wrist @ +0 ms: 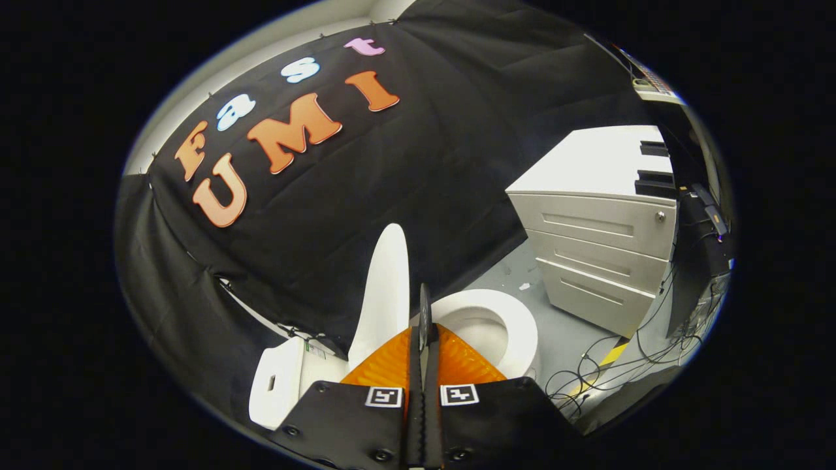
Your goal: Open the toilet lid.
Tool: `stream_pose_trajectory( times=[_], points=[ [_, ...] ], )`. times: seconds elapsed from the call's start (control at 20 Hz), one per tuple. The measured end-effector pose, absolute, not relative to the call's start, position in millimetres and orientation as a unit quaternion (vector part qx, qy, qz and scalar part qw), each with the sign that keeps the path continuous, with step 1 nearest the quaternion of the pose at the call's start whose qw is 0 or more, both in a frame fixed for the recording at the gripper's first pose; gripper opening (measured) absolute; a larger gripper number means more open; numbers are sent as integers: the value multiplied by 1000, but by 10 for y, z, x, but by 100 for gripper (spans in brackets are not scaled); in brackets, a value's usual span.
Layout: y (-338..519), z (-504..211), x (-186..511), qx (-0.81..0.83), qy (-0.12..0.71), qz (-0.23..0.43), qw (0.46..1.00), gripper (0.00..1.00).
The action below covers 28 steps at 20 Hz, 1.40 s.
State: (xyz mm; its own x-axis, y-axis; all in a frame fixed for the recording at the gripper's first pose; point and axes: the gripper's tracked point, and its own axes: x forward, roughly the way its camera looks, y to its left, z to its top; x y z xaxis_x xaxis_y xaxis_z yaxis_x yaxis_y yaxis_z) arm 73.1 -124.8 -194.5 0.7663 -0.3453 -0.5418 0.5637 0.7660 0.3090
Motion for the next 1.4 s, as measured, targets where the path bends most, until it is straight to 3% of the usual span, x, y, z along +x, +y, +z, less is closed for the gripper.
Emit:
stream_pose_trajectory(
  times=[0.3, 0.4, 0.6, 0.7, 1.0, 1.15, 1.25, 1.3, 1.4],
  points=[
    [-756, -2057, 829, 143, 288, -217, 921, 8],
    [-52, -1889, 1175, 191, 247, -110, 944, 8],
    [925, -2013, 1264, 59, 315, -24, 947, 8],
    [890, -1920, 1234, 44, 320, -43, 946, 8],
    [-1086, -2323, 465, 192, 290, -199, 916, 8],
    [-1848, -2547, 180, 260, 256, -237, 900, 10],
    [-2145, -2788, -66, 295, 264, -262, 880, 29],
    [-2250, -2897, -163, 315, 271, -276, 867, 49],
    [-2500, -3175, -318, 352, 278, -306, 839, 63]
  ],
)
